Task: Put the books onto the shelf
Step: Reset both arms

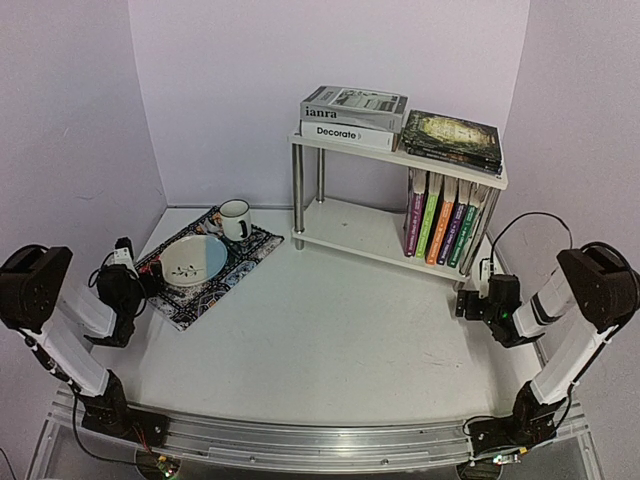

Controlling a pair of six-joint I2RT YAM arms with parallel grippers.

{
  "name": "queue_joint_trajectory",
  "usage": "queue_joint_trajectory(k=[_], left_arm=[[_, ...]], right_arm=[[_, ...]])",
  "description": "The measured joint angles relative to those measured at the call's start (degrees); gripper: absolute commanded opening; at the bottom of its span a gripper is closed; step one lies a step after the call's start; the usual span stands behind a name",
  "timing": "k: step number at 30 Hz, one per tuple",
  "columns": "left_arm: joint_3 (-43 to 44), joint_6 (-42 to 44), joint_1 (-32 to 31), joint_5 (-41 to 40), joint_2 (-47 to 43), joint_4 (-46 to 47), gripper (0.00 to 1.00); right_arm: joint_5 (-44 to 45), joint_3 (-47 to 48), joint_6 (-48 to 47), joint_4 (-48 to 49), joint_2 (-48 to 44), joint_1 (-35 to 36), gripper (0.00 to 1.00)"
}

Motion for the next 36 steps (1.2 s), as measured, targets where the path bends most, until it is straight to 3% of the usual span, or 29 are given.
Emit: queue_joint_trajectory(k=[7, 36], left_arm=[[1.18, 2.21, 0.00, 3.25, 6.61, 2.42, 1.00], [3.88, 6.72, -0.17, 11.56, 6.66, 1.92, 1.00]], right_arm=[[-0.15, 0.04, -0.01, -0.02, 0.00, 0.00, 0.98], [-0.18, 0.04, -0.01, -0.02, 0.00, 0.00, 0.98]])
